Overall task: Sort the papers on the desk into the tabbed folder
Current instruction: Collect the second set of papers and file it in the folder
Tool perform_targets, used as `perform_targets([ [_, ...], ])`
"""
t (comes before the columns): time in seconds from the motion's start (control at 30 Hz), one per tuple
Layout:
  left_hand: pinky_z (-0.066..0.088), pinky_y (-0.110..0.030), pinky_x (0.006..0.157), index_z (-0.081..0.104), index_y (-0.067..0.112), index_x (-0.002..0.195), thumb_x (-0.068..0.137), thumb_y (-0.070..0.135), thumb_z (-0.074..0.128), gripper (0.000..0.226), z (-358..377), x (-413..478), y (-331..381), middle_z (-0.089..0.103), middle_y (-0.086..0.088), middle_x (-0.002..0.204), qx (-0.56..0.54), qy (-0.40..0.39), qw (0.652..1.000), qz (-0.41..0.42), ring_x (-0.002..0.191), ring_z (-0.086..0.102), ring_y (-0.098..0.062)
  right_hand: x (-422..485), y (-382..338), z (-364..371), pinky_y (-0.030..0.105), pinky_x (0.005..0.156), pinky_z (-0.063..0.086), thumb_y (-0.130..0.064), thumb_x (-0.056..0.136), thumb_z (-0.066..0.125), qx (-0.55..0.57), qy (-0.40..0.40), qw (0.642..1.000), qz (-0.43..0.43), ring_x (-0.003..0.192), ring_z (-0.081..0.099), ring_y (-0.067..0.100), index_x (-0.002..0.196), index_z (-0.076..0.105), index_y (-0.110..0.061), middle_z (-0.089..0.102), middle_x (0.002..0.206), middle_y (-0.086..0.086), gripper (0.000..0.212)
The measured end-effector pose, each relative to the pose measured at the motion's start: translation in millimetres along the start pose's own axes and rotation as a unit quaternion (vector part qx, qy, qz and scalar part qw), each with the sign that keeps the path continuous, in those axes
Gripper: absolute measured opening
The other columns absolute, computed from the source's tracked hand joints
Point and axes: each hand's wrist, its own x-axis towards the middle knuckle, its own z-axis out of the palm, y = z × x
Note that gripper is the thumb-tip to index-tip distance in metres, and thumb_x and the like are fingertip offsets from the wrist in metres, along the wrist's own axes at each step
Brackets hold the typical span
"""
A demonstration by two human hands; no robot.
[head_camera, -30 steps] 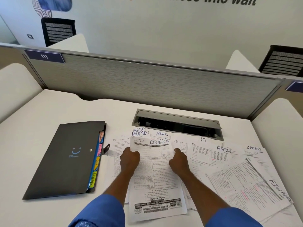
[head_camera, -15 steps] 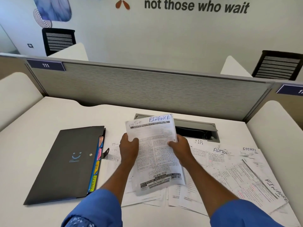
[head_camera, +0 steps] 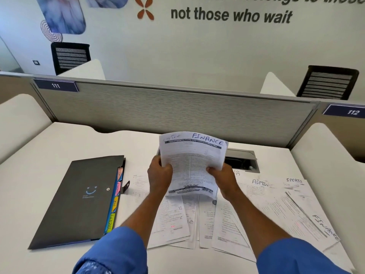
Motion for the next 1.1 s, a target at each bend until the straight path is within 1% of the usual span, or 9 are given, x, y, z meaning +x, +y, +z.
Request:
perform_targets([
  [0.1, 0.056, -0.044, 0.084, 0.062, 0.011, 0.107, 0.083, 0.014, 0.053, 0.025, 1.1, -4.4, -9.6, 0.067, -0.005, 0.100, 0.050, -0.037, 0.998, -0.024, 0.093, 0.063, -0.026, -3.5, 14.1, -7.5, 0.038, 0.089, 0.055, 0.002, 0.085, 0.068, -0.042, -0.007, 0.999, 0.008, 0.107, 0.067, 0.030, 0.106, 0.067, -0.017, 0.072, 0.105, 0.007, 0.028],
  [0.23, 0.056, -0.043, 0.082, 0.066, 0.009, 0.099, 0.087, 0.019, 0.055, 0.019, 2.1, -2.1, -7.3, 0.070, -0.007, 0.098, 0.077, -0.045, 0.996, -0.021, 0.090, 0.063, -0.027, -0.7, 13.4, -13.4, 0.041, 0.091, 0.055, 0.001, 0.085, 0.070, -0.045, 0.010, 0.999, 0.006, 0.104, 0.068, 0.028, 0.102, 0.068, -0.018, 0.072, 0.103, 0.005, 0.026],
  [0.43, 0.039, -0.020, 0.055, 0.065, 0.008, 0.093, 0.090, 0.017, 0.059, 0.012, 12.7, -2.2, 24.7, 0.066, -0.001, 0.087, 0.069, -0.048, 0.996, 0.036, 0.076, 0.059, -0.018, 0.7, -4.5, -33.1, 0.040, 0.090, 0.056, 0.001, 0.086, 0.070, 0.004, 0.035, 0.999, -0.006, 0.104, 0.068, 0.028, 0.107, 0.069, -0.011, 0.072, 0.104, 0.005, 0.024],
  [0.53, 0.037, -0.016, 0.051, 0.064, 0.007, 0.092, 0.090, 0.014, 0.059, 0.010, 26.5, -7.7, 41.0, 0.063, 0.002, 0.082, 0.052, -0.069, 0.994, 0.060, 0.068, 0.057, -0.007, -6.0, -7.4, -53.6, 0.046, 0.096, 0.054, 0.002, 0.086, 0.069, 0.016, 0.039, 0.999, -0.010, 0.108, 0.068, 0.030, 0.109, 0.069, -0.014, 0.072, 0.112, 0.009, 0.028],
  [0.63, 0.042, -0.021, 0.054, 0.065, 0.007, 0.095, 0.091, 0.016, 0.058, 0.012, 44.5, -15.1, 50.1, 0.067, -0.002, 0.087, 0.040, -0.106, 0.991, 0.070, 0.073, 0.061, -0.014, -20.3, -7.8, -74.2, 0.051, 0.092, 0.056, -0.004, 0.082, 0.070, 0.014, 0.042, 0.999, 0.002, 0.106, 0.069, 0.032, 0.107, 0.068, -0.018, 0.072, 0.117, 0.011, 0.029],
  [0.7, 0.050, -0.027, 0.058, 0.065, 0.009, 0.095, 0.090, 0.016, 0.058, 0.011, 58.6, -20.3, 51.7, 0.068, -0.001, 0.088, 0.039, -0.132, 0.988, 0.066, 0.076, 0.064, -0.018, -32.9, -7.2, -89.9, 0.046, 0.084, 0.059, -0.001, 0.085, 0.068, 0.014, 0.048, 0.999, 0.010, 0.099, 0.072, 0.028, 0.103, 0.067, -0.021, 0.072, 0.114, 0.010, 0.026],
  [0.8, 0.058, -0.037, 0.071, 0.066, 0.011, 0.096, 0.089, 0.016, 0.057, 0.012, 83.0, -30.5, 52.2, 0.070, -0.002, 0.092, 0.037, -0.180, 0.981, 0.055, 0.082, 0.068, -0.021, -51.7, 0.5, -119.4, 0.044, 0.079, 0.061, -0.001, 0.092, 0.062, 0.006, 0.063, 0.997, 0.032, 0.094, 0.074, 0.028, 0.112, 0.067, -0.015, 0.073, 0.114, 0.013, 0.025],
  [0.9, 0.054, -0.031, 0.070, 0.066, 0.013, 0.101, 0.091, 0.013, 0.056, 0.014, 110.5, -45.5, 54.7, 0.069, -0.002, 0.097, 0.042, -0.240, 0.969, 0.044, 0.084, 0.067, -0.021, -73.9, 6.6, -152.8, 0.045, 0.080, 0.061, -0.005, 0.093, 0.061, 0.009, 0.075, 0.996, 0.048, 0.096, 0.075, 0.027, 0.117, 0.065, -0.014, 0.076, 0.110, 0.005, 0.026],
  [1.1, 0.058, -0.036, 0.072, 0.067, 0.015, 0.095, 0.086, 0.010, 0.057, 0.015, 160.6, -73.2, 46.3, 0.072, -0.004, 0.090, 0.093, -0.338, 0.936, 0.016, 0.078, 0.070, -0.022, -108.4, 29.1, -213.9, 0.040, 0.071, 0.061, -0.007, 0.093, 0.062, 0.006, 0.139, 0.984, 0.115, 0.091, 0.075, 0.027, 0.117, 0.066, -0.009, 0.078, 0.102, 0.006, 0.025],
])
